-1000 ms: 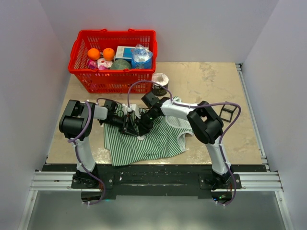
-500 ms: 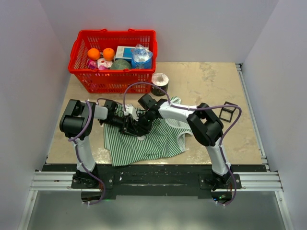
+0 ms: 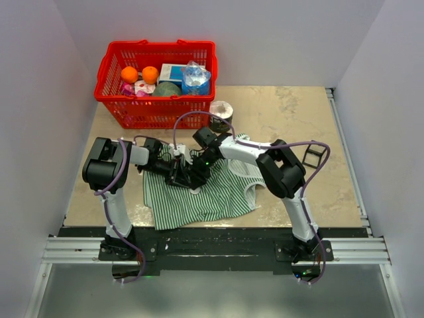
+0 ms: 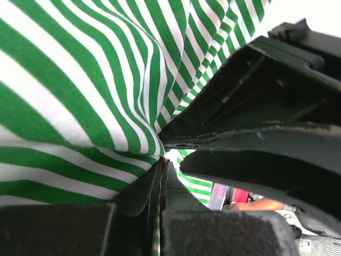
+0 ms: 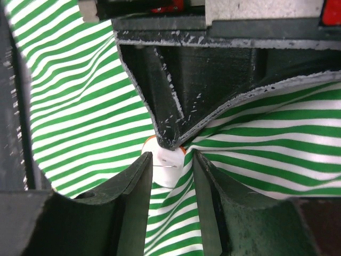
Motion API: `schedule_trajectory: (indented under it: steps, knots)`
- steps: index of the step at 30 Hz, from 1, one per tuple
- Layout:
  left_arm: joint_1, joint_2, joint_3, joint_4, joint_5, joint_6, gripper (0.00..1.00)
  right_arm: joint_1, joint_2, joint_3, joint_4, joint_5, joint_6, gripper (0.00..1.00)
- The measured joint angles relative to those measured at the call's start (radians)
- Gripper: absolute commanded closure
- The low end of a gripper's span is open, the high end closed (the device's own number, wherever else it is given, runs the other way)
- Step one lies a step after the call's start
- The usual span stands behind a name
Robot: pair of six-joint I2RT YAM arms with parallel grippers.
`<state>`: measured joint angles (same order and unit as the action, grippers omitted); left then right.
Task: Remove the brooch from the garment
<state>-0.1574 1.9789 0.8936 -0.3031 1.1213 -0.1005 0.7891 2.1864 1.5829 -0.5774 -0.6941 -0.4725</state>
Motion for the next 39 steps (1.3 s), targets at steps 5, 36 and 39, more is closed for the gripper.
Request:
schedule_trajectory:
  steps: [5, 36, 39]
  knots:
    - [0.0, 0.0, 0.002, -0.001, 0.001, 0.011, 1.0, -0.028, 0.042, 0.048, -0.073, -0.095, -0.093, 0.61]
    - [0.0, 0.0, 0.003, -0.003, 0.001, 0.015, 1.0, -0.05, 0.118, 0.152, -0.193, -0.154, -0.137, 0.64]
    - [0.0, 0.0, 0.004, -0.003, 0.001, 0.015, 1.0, -0.045, 0.117, 0.152, -0.192, -0.138, -0.131, 0.64]
